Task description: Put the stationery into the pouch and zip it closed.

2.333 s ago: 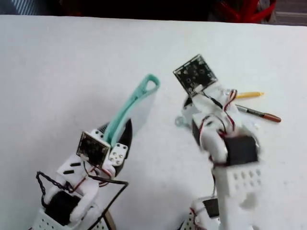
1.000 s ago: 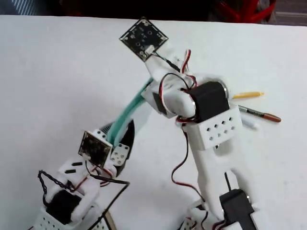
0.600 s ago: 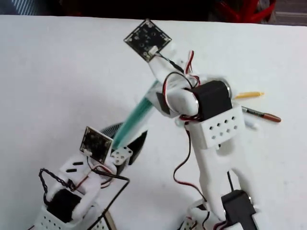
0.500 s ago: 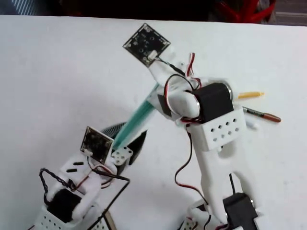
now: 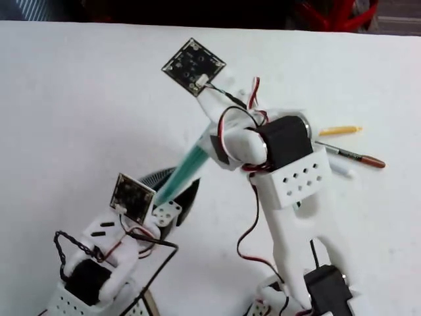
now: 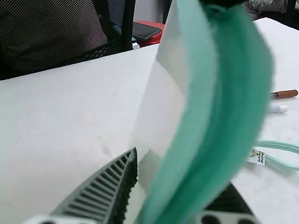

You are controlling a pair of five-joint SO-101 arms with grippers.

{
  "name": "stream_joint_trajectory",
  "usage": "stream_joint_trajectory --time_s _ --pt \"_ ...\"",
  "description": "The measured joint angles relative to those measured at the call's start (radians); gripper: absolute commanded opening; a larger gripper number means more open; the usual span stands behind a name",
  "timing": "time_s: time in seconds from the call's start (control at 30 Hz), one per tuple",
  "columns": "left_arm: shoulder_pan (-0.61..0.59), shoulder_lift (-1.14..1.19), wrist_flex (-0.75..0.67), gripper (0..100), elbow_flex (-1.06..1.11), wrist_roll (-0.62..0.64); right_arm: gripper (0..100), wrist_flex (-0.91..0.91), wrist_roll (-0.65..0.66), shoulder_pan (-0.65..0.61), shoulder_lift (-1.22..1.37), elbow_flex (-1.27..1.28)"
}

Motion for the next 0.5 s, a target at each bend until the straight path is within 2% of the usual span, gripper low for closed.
stream_joint_trajectory --time_s 0.33,0.5 --pt "-0.002 0.008 0.002 17 0.002 0.0 32.2 0.002 0.0 -0.13 0.0 0.0" --pt "-0.002 0.008 0.002 17 0.002 0.0 18.0 -0.006 0.034 -0.147 0.0 0.0"
